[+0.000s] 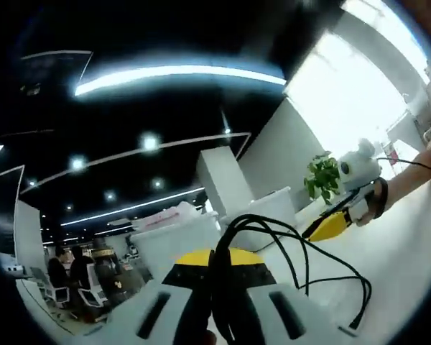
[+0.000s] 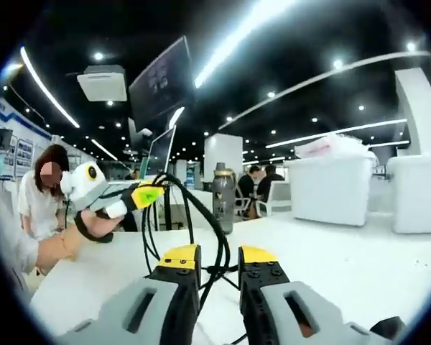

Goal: Coil the Type-C to USB data cable on the desktop and secure it with Velcro straps.

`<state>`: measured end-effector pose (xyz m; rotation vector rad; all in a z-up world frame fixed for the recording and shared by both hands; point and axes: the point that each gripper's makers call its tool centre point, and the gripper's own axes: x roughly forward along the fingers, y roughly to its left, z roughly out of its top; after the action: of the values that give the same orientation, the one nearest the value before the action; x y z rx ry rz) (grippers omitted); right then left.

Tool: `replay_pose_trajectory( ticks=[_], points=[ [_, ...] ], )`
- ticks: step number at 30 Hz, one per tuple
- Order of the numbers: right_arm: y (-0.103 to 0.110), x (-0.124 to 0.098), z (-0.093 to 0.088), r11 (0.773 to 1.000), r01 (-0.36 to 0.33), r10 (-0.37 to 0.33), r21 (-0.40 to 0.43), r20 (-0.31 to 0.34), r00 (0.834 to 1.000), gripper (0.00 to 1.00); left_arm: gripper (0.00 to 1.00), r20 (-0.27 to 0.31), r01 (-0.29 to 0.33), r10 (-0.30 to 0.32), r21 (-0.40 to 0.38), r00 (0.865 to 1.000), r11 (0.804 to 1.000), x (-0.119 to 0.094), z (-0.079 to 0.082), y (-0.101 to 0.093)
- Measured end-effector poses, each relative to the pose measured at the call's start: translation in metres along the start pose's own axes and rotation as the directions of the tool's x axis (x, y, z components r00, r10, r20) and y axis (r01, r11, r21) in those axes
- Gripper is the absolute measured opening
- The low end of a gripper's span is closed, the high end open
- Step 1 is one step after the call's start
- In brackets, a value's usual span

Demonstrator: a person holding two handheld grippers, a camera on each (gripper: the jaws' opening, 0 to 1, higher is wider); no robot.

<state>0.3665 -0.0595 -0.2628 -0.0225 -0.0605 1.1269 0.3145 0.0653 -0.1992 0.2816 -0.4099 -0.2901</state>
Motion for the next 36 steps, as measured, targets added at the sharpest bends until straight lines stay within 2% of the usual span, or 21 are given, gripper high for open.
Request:
replay_pose_trajectory(
  ticks=[3,5,7,8,10,11,13,14,15,16,17,18,19,20,22,25,28,30,32,34,36],
  points=[
    [0.0,0.003,-0.007,1.0,0.004,-0.004,-0.011,-0.014,1.0,0.23,0.07,0.052,0.024,-0.018,-0.113,0.999,0.993,-0.002,0.009,0.003],
    [0.007,0.004,-0.008,0.999,-0.031,0.031,0.021,0.002,1.0,0.17,0.07,0.092,0.049,-0.032,-0.188,0.995,0.981,-0.003,0.014,0.003],
    [0.012,0.003,-0.005,0.999,-0.045,0.045,0.026,0.027,0.999,0.07,0.07,0.101,0.037,-0.014,-0.222,0.995,0.974,-0.003,0.014,0.007],
    [0.014,0.003,-0.003,0.998,-0.057,0.056,0.025,0.039,0.998,0.08,0.07,0.105,0.028,-0.004,-0.231,0.994,0.972,-0.004,0.014,0.01],
    [0.019,0.002,0.005,0.996,-0.082,0.08,0.028,0.065,0.995,0.1,0.07,0.115,0.0,0.036,-0.295,0.993,0.955,-0.007,0.014,0.021],
    [0.015,0.0,0.013,0.995,-0.075,0.068,0.061,0.103,0.992,0.12,0.07,0.122,-0.02,0.063,-0.324,0.99,0.946,-0.009,0.014,0.028],
    [0.001,-0.006,0.022,0.988,-0.043,0.023,0.145,0.135,0.991,0.18,0.07,0.14,-0.026,0.081,-0.36,0.987,0.933,-0.012,0.017,0.037],
    [-0.01,-0.008,0.024,0.987,-0.014,-0.009,0.163,0.14,0.99,0.19,0.07,0.155,-0.01,0.075,-0.387,0.985,0.922,-0.013,0.02,0.038],
    [-0.023,-0.009,0.018,0.991,0.046,-0.059,0.126,0.103,0.993,0.19,0.07,0.172,-0.005,0.082,-0.408,0.982,0.913,-0.015,0.023,0.04],
    [-0.032,-0.01,0.009,0.995,0.088,-0.09,0.037,0.048,0.995,0.19,0.07,0.174,-0.006,0.082,-0.4,0.981,0.917,-0.016,0.023,0.041],
    [-0.037,-0.009,-0.01,0.988,0.109,-0.114,-0.111,-0.031,0.993,0.19,0.07,0.183,0.001,0.077,-0.392,0.98,0.92,-0.017,0.026,0.038],
    [-0.036,-0.007,-0.024,0.985,0.106,-0.117,-0.134,-0.075,0.99,0.19,0.07,0.192,0.017,0.06,-0.373,0.98,0.928,-0.017,0.03,0.034],
    [-0.031,-0.004,-0.035,0.993,0.085,-0.093,-0.082,-0.096,0.991,0.21,0.07,0.197,0.025,0.052,-0.366,0.979,0.93,-0.017,0.032,0.032],
    [-0.026,0.0,-0.044,0.997,0.067,-0.069,-0.027,-0.109,0.992,0.24,0.07,0.213,0.059,0.02,-0.358,0.977,0.932,-0.016,0.035,0.025],
    [-0.022,0.004,-0.055,0.998,0.061,-0.059,0.01,-0.137,0.989,0.3,0.07,0.228,0.097,-0.015,-0.352,0.974,0.931,-0.015,0.039,0.016],
    [-0.024,0.007,-0.063,0.997,0.073,-0.073,-0.009,-0.158,0.985,0.3,0.07,0.244,0.143,-0.06,-0.335,0.968,0.931,-0.015,0.044,0.002],
    [-0.035,0.005,-0.071,0.992,0.124,-0.122,-0.002,-0.185,0.975,0.29,0.07,0.269,0.202,-0.116,-0.32,0.956,0.926,-0.016,0.051,-0.01],
    [-0.046,0.002,-0.072,0.986,0.164,-0.156,0.032,-0.177,0.972,0.24,0.07,0.287,0.235,-0.144,-0.312,0.947,0.921,-0.017,0.056,-0.016],
    [-0.049,0.0,-0.07,0.985,0.158,-0.144,0.072,-0.163,0.976,0.06,0.07,0.302,0.276,-0.182,-0.309,0.936,0.91,-0.019,0.059,-0.024],
    [-0.051,-0.003,-0.065,0.986,0.154,-0.145,0.059,-0.141,0.979,0.04,0.07,0.311,0.315,-0.218,-0.31,0.925,0.897,-0.02,0.061,-0.031],
    [-0.055,-0.006,-0.049,0.987,0.162,-0.16,0.01,-0.095,0.982,0.03,0.07,0.315,0.372,-0.276,-0.308,0.908,0.875,-0.021,0.062,-0.044]
  ],
)
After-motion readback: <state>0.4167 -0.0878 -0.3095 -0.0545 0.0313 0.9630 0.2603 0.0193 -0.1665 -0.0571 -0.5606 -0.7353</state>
